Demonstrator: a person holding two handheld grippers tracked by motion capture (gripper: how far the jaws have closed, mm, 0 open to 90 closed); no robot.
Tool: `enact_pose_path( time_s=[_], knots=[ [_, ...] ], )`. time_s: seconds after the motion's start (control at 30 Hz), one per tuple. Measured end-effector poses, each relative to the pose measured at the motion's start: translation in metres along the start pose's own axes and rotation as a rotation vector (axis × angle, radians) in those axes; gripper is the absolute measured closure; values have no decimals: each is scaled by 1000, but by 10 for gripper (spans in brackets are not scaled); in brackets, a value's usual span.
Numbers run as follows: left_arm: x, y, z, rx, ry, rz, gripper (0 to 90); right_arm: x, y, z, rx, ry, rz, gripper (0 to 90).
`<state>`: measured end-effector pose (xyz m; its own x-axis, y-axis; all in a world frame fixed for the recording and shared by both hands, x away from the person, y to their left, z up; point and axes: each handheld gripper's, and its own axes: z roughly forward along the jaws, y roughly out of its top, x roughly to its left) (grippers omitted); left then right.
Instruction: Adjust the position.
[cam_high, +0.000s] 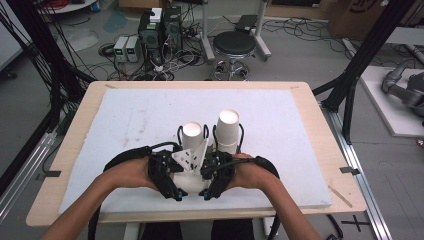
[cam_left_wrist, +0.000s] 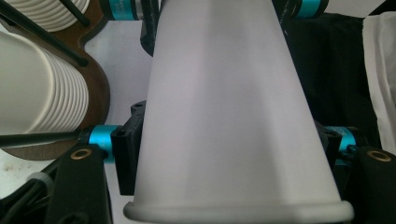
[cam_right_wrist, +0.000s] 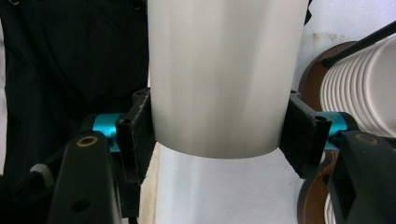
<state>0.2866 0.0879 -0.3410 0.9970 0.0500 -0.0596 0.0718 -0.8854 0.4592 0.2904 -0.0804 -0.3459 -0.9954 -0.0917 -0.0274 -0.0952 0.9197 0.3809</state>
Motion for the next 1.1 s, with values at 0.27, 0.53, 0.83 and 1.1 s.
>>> enact_pose_path(
  time_s=[0.27, 0.53, 0.83, 1.1],
  knots=[
    [0, -1, 0, -5, -4, 5, 307, -1, 0, 0, -6, 10, 13, 371],
    [2, -4, 0, -63, -68, 1, 126, 0, -1, -1, -25, 7, 13, 370],
    [4, -9, 2, -146, -81, -3, 62, 0, -3, -3, -45, 10, 15, 369],
    [3, -14, 3, -176, -97, -3, 62, 0, -6, -6, -70, 10, 15, 369]
  ],
)
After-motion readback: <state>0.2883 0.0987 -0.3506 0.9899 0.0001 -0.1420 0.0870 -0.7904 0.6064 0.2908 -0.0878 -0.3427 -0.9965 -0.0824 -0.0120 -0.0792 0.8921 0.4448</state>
